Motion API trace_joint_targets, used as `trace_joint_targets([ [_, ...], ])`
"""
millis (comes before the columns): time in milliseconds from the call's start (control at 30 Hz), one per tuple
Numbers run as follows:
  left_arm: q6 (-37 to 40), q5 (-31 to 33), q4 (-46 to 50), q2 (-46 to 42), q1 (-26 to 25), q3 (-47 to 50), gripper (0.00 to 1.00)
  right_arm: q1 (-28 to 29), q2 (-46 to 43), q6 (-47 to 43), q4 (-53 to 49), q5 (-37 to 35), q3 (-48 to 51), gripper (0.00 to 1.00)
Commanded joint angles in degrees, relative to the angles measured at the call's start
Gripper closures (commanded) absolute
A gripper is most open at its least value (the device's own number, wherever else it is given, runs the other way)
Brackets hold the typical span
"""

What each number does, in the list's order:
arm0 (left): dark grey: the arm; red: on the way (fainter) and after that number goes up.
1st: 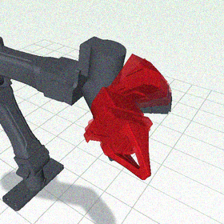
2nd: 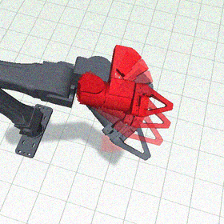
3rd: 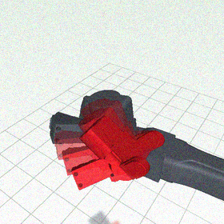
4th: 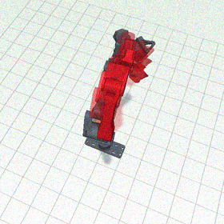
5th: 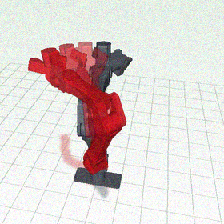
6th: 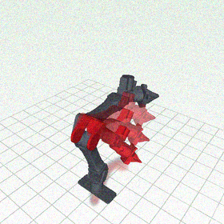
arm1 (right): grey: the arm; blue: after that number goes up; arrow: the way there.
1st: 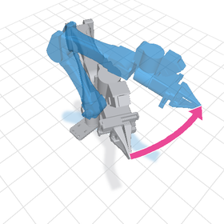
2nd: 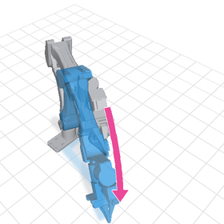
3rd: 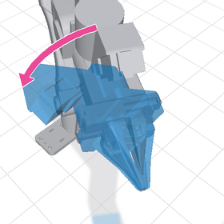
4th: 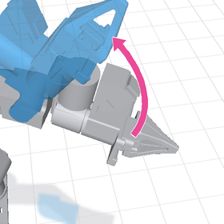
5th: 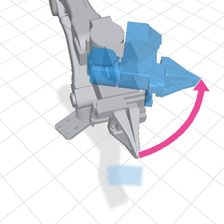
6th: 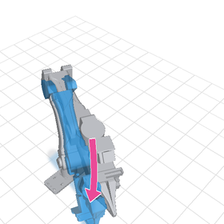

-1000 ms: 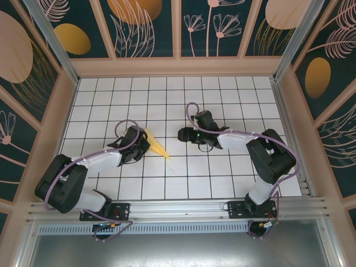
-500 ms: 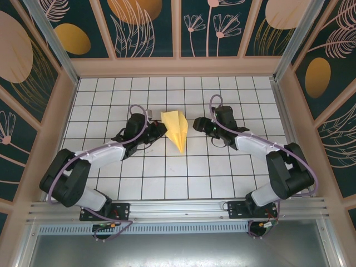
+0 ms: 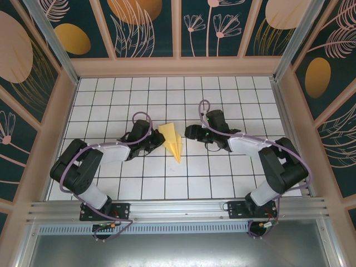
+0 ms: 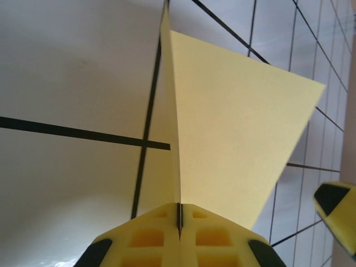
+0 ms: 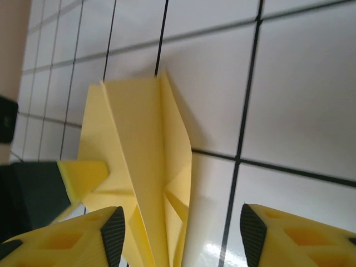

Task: Fold a paper plane with a square sheet of paper (pick it up from the middle)
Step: Turn over a paper plane at the center of the table, then move the paper plane to the top-center of the table.

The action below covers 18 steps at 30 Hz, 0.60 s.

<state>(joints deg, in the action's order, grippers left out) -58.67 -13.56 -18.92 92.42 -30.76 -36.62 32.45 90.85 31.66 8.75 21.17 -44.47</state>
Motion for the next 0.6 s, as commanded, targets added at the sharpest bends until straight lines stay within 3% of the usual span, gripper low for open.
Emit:
trace_joint_targets([
  [0, 0.61, 2.84, 2.27, 0.47, -0.20, 1.35, 1.00, 3.70, 3.47, -3.18, -0.91, 2.46, -2.66, 0.42],
  [167, 0.23, 2.85, 2.24, 1.00, -0.27, 1.64, 1.00, 7.09, 6.31, -4.50, -2.78, 2.23, -5.09, 0.44],
  [567, 0.35, 2.23, 1.98, 1.45, -0.18, 1.34, 1.00, 8.94, 9.03, -6.33, -4.56, 2.91, -7.38, 0.59],
])
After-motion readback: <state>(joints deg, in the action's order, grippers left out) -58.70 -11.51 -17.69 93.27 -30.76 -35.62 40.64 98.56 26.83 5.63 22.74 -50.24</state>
